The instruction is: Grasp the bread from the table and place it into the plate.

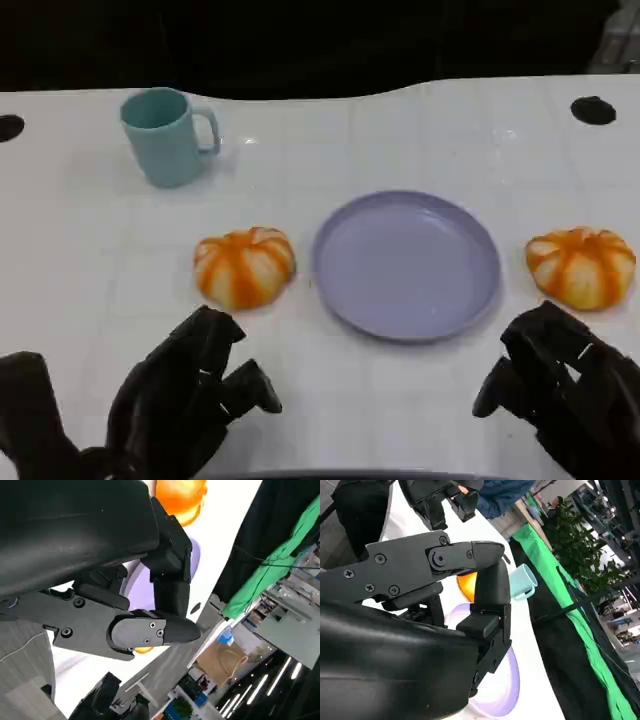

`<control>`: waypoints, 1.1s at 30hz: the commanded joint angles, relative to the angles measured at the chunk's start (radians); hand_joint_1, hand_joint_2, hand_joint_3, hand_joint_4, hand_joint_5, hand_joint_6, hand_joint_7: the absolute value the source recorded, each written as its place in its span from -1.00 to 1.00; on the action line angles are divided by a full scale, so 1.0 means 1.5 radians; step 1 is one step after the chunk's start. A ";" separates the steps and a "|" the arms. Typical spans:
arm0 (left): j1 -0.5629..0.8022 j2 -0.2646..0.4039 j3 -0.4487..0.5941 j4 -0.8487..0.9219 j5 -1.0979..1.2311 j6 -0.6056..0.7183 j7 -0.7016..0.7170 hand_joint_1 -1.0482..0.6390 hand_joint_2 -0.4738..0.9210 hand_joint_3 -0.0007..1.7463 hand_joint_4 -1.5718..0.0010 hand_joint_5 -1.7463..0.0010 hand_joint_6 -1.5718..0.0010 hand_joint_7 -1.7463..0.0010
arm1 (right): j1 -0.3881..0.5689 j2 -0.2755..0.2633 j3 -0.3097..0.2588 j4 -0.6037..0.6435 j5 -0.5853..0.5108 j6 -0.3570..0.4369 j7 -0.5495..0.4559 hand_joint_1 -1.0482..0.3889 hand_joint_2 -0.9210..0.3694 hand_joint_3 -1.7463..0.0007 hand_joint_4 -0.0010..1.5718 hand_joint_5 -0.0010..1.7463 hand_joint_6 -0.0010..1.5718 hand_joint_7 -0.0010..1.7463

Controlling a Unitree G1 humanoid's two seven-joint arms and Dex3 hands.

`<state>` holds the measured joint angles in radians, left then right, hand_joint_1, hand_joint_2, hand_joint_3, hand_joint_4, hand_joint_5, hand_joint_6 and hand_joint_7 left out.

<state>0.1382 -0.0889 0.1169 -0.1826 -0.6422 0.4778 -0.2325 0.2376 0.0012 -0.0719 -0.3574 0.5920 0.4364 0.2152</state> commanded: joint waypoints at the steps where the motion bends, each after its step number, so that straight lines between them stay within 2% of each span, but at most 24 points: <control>1: -0.007 0.007 0.006 0.007 0.000 -0.007 -0.005 -0.44 1.00 -0.65 -0.07 -1.00 0.26 -1.00 | -0.004 -0.007 -0.008 -0.002 0.001 0.002 -0.004 -0.27 -1.00 0.80 -0.18 1.00 -0.26 0.73; 16: -0.007 0.007 0.007 0.007 0.000 -0.006 -0.004 -0.43 1.00 -0.63 -0.07 -1.00 0.27 -1.00 | -0.003 -0.005 -0.007 -0.005 0.002 0.003 -0.005 -0.26 -1.00 0.78 -0.18 1.00 -0.27 0.74; 23: -0.037 0.034 -0.008 0.047 0.052 -0.095 -0.071 -0.46 1.00 -0.64 0.02 -1.00 0.37 -0.98 | -0.015 0.003 -0.003 0.008 -0.004 0.001 -0.012 -0.26 -1.00 0.78 -0.18 1.00 -0.30 0.74; 25: -0.051 0.047 -0.017 0.054 0.086 -0.122 -0.073 -0.51 1.00 -0.70 0.12 -0.98 0.28 -0.65 | -0.019 0.004 -0.002 0.013 -0.005 -0.001 -0.012 -0.26 -1.00 0.79 -0.18 1.00 -0.30 0.74; 26: -0.060 0.057 -0.025 0.060 0.119 -0.160 -0.077 -0.52 1.00 -0.71 0.14 -0.97 0.26 -0.57 | -0.021 0.004 -0.002 0.016 -0.007 -0.003 -0.011 -0.27 -1.00 0.79 -0.18 1.00 -0.29 0.75; 28: -0.075 0.073 -0.039 0.075 0.175 -0.227 -0.084 -0.41 1.00 -0.77 0.29 -0.69 0.33 -0.09 | -0.025 0.006 -0.002 0.021 -0.007 -0.005 -0.010 -0.27 -1.00 0.79 -0.18 1.00 -0.29 0.75; 30: -0.089 0.089 -0.052 0.087 0.221 -0.268 -0.084 -0.39 1.00 -0.80 0.32 -0.60 0.34 0.05 | -0.028 0.007 -0.003 0.025 -0.007 -0.006 -0.009 -0.27 -1.00 0.79 -0.17 1.00 -0.30 0.75; 31: -0.095 0.098 -0.058 0.091 0.243 -0.284 -0.082 -0.38 0.99 -0.88 0.41 -0.44 0.38 0.23 | -0.030 0.007 -0.003 0.026 -0.007 -0.006 -0.009 -0.27 -1.00 0.79 -0.17 1.00 -0.29 0.75; 33: -0.110 0.120 -0.073 0.101 0.297 -0.326 -0.077 -0.37 1.00 -0.93 0.45 -0.35 0.39 0.34 | -0.031 0.008 -0.003 0.027 -0.008 -0.006 -0.008 -0.28 -1.00 0.79 -0.17 1.00 -0.29 0.76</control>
<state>0.0048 0.0412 0.0307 -0.0547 -0.2881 0.0670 -0.3467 0.1992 0.0153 -0.0680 -0.3230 0.5790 0.4368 0.2023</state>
